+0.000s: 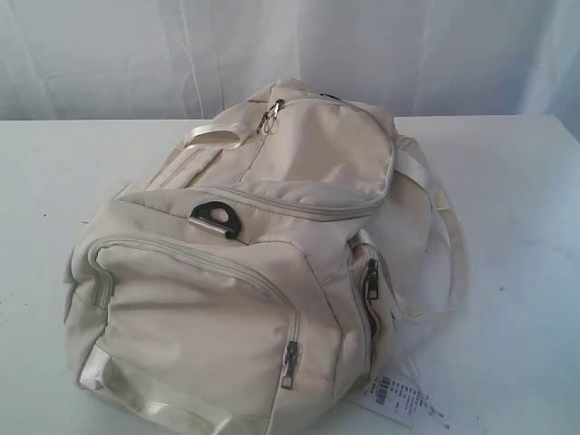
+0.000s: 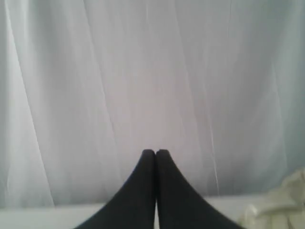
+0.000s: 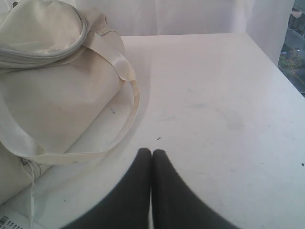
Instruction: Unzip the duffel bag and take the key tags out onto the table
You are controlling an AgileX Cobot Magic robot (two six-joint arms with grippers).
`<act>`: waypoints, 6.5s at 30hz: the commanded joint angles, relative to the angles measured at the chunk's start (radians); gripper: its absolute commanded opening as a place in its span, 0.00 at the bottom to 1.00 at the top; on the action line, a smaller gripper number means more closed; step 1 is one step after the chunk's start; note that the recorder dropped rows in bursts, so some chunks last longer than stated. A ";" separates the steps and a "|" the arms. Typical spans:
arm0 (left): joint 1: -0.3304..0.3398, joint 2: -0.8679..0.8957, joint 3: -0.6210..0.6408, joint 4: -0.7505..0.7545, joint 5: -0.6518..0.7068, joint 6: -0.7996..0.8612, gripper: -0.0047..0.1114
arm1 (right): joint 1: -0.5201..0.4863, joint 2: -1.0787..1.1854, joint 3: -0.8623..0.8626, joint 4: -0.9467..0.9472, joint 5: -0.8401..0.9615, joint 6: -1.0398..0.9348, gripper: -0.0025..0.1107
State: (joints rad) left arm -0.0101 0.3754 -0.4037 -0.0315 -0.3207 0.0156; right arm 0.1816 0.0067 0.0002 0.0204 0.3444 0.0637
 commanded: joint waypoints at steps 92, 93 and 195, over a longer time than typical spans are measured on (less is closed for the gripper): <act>-0.443 0.875 -0.735 -0.466 1.143 0.587 0.04 | 0.037 0.798 -0.625 0.271 0.010 -0.047 0.02; -0.443 0.875 -0.735 -0.474 1.145 0.587 0.04 | 0.057 0.855 -0.672 0.333 0.036 -0.127 0.02; -0.472 0.801 -0.518 0.371 0.975 0.098 0.52 | 0.301 2.130 -1.861 0.185 0.604 -0.216 0.56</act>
State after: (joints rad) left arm -0.4848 1.2082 -0.9282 0.3774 0.6446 0.1235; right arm 0.4893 2.1068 -1.8531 0.2137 0.9476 -0.1639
